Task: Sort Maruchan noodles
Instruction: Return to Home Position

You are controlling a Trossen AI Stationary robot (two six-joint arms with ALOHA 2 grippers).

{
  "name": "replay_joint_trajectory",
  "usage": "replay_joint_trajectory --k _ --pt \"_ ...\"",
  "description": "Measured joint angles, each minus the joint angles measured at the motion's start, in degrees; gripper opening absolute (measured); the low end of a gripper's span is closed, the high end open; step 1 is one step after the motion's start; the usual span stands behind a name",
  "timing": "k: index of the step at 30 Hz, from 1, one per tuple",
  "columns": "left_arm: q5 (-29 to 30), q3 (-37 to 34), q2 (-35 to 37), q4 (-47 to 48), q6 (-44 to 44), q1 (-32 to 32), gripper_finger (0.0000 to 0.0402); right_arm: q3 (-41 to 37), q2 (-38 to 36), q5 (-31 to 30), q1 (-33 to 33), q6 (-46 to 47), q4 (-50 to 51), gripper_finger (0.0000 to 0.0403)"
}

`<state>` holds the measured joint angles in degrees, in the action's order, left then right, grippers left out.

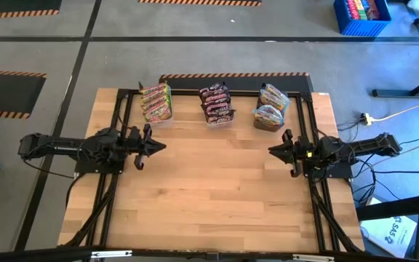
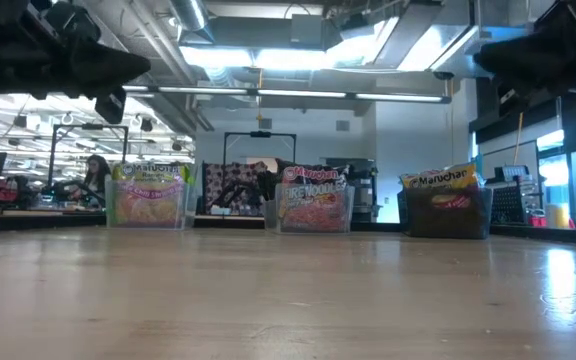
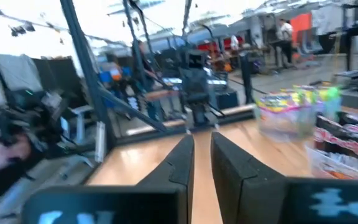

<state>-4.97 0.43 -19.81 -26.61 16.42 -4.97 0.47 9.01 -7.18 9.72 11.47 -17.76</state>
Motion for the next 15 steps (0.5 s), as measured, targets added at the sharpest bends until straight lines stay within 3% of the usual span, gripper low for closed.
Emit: replay_joint_trajectory --k 4,9,12,15 --pt "1.00 0.00 5.07 1.23 -2.62 0.05 0.0002 0.00 -3.75 0.07 0.00 0.15 0.71 0.0037" --pt "1.59 0.00 13.34 10.13 -4.99 0.13 0.0003 0.00 -8.93 -2.29 0.00 0.99 6.55 0.0037" --pt "1.95 0.00 18.94 14.69 -5.63 0.11 0.0003 0.00 -8.68 -3.89 0.00 1.55 7.35 0.0037" --pt "2.03 0.08 19.68 15.08 -5.61 0.12 0.0001 0.01 -8.74 -5.59 0.00 1.67 8.75 0.0037"
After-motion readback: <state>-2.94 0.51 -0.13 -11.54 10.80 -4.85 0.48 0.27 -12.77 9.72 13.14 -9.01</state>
